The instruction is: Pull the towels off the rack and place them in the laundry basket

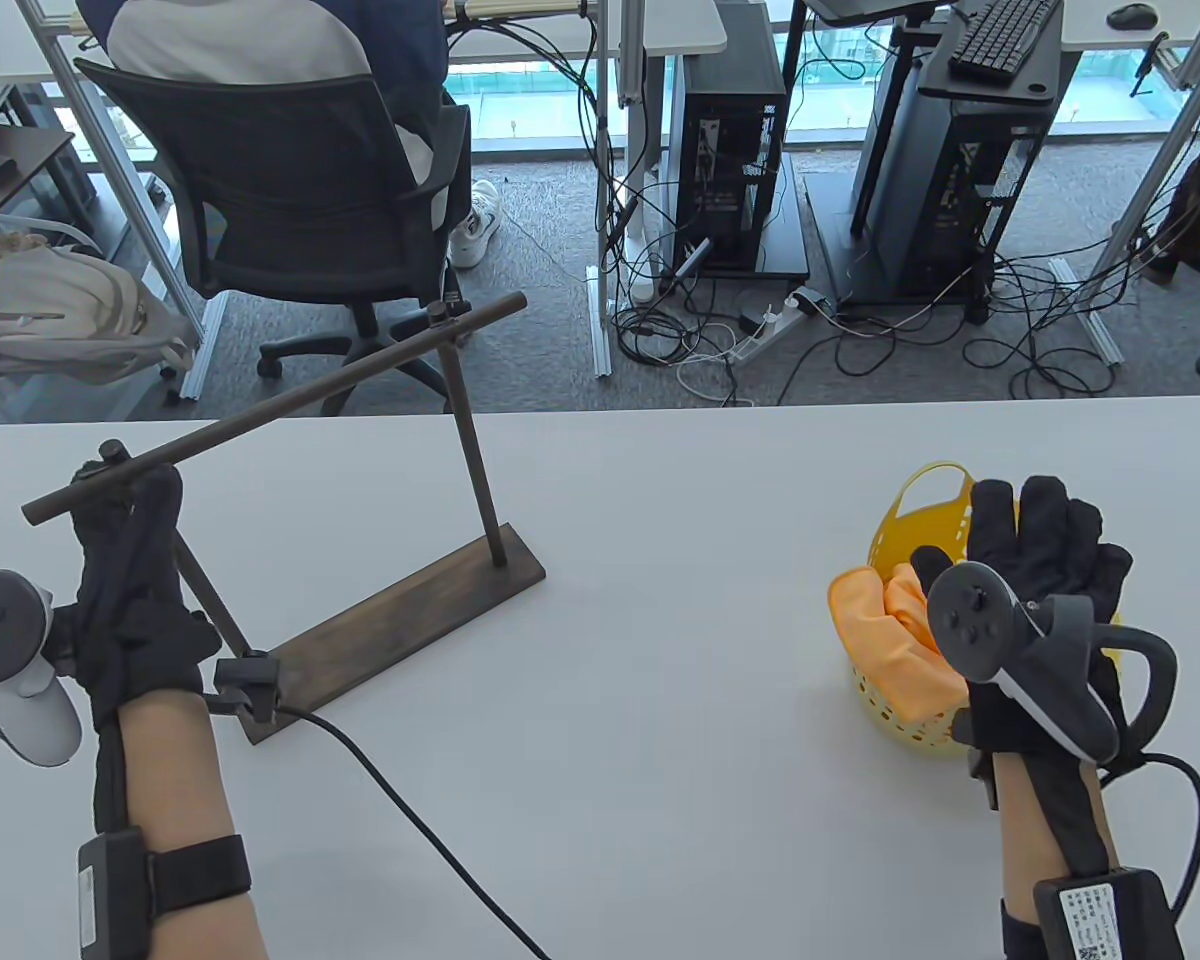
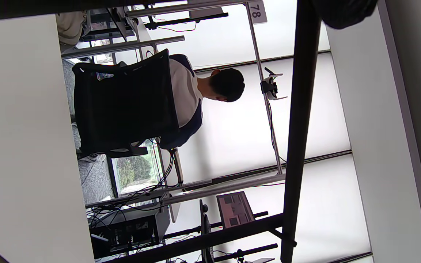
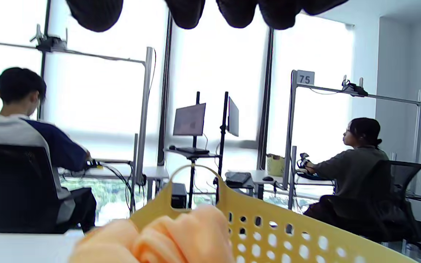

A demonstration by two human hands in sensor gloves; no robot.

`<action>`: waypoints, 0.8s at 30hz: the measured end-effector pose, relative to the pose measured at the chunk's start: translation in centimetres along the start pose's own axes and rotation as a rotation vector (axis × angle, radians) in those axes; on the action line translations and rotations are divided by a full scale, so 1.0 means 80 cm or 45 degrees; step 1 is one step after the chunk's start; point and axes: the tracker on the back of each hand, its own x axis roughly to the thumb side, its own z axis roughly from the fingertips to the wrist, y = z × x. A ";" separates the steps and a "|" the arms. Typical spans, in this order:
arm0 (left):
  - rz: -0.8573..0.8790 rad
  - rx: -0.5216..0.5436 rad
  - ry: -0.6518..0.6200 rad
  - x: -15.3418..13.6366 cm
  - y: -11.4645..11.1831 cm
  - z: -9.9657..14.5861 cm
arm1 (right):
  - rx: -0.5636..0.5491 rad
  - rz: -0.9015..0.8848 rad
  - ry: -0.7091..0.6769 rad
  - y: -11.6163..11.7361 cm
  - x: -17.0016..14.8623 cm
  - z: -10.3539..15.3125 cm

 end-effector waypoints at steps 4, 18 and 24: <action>-0.028 0.085 -0.106 -0.004 -0.025 0.024 | -0.217 -0.351 -0.020 0.014 0.034 0.023; -1.063 -0.230 -0.581 -0.014 -0.263 0.156 | -0.079 -0.368 -0.096 0.156 0.093 0.091; -1.556 -0.336 -0.629 -0.075 -0.313 0.173 | 0.078 -0.204 -0.276 0.205 0.094 0.113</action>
